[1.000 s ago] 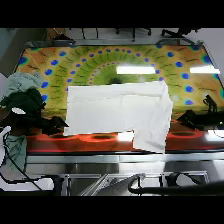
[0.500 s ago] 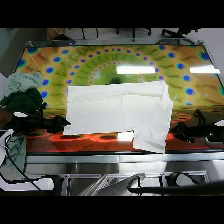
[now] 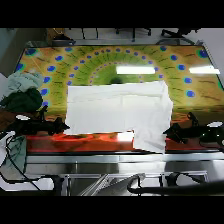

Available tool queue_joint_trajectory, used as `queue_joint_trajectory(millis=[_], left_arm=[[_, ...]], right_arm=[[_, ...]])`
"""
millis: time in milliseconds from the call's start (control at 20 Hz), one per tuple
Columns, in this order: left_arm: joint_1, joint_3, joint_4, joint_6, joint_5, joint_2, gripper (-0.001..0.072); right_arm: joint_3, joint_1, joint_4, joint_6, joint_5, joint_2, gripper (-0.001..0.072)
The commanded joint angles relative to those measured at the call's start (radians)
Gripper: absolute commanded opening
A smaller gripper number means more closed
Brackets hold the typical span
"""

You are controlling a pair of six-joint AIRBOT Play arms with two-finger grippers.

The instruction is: Fold the shirts.

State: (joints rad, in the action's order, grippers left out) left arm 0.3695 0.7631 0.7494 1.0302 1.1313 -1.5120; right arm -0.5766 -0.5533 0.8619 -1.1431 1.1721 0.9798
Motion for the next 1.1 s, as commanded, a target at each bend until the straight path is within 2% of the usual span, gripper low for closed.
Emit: queue_joint_trajectory(millis=[0,50,100,150,200,250,300,400,600,650,750,850,900,1050], left_arm=[[0.001,-0.002,-0.017,-0.002,0.021,0.002,0.0017],[0.001,-0.002,-0.017,-0.002,0.024,0.002,0.0017],[0.001,-0.002,-0.017,-0.002,0.028,0.002,0.0016],[0.001,0.006,-0.016,-0.002,0.042,0.002,0.0017],[0.001,0.025,-0.016,-0.002,0.069,0.002,0.0016],[0.001,0.048,-0.015,-0.002,0.106,0.002,0.0016],[0.001,0.076,-0.01,0.001,0.153,0.002,0.0016],[0.001,0.106,0.047,0.047,0.206,0.029,0.0015],[0.01,0.056,0.304,0.209,0.222,0.161,0.0015],[0.016,0.029,0.341,0.254,0.219,0.194,0.0015],[0.032,-0.02,0.355,0.29,0.241,0.248,0.0015],[0.027,-0.02,0.339,0.295,0.228,0.292,0.0015],[0.016,0.006,0.325,0.295,0.228,0.305,0.0015],[-0.05,0.173,0.321,0.309,0.232,0.29,0.0015]], right_arm=[[0.003,0.03,-0.021,0.056,-0.039,0.057,0.0378],[0.003,0.032,-0.04,0.075,-0.037,0.057,0.0354],[0.0,0.032,-0.056,0.076,-0.023,0.055,0.0278],[-0.009,0.032,-0.064,0.088,0.002,0.052,0.0164],[-0.021,0.032,-0.062,0.09,0.032,0.049,0.0148],[-0.036,0.031,-0.061,0.089,0.064,0.045,0.0049],[-0.047,0.031,-0.054,0.085,0.086,0.036,0.0017],[-0.048,0.032,0.002,0.008,0.096,0.006,0.0017],[-0.025,0.032,0.276,-0.242,0.162,-0.136,0.0017],[-0.012,0.032,0.308,-0.278,0.186,-0.196,0.0017],[-0.005,0.031,0.324,-0.322,0.221,-0.314,0.0016],[-0.016,0.031,0.286,-0.312,0.179,-0.396,0.0017],[-0.035,0.031,0.231,-0.261,0.143,-0.409,0.0016],[-0.146,0.032,-0.067,-0.03,0.006,-0.341,0.0016]])
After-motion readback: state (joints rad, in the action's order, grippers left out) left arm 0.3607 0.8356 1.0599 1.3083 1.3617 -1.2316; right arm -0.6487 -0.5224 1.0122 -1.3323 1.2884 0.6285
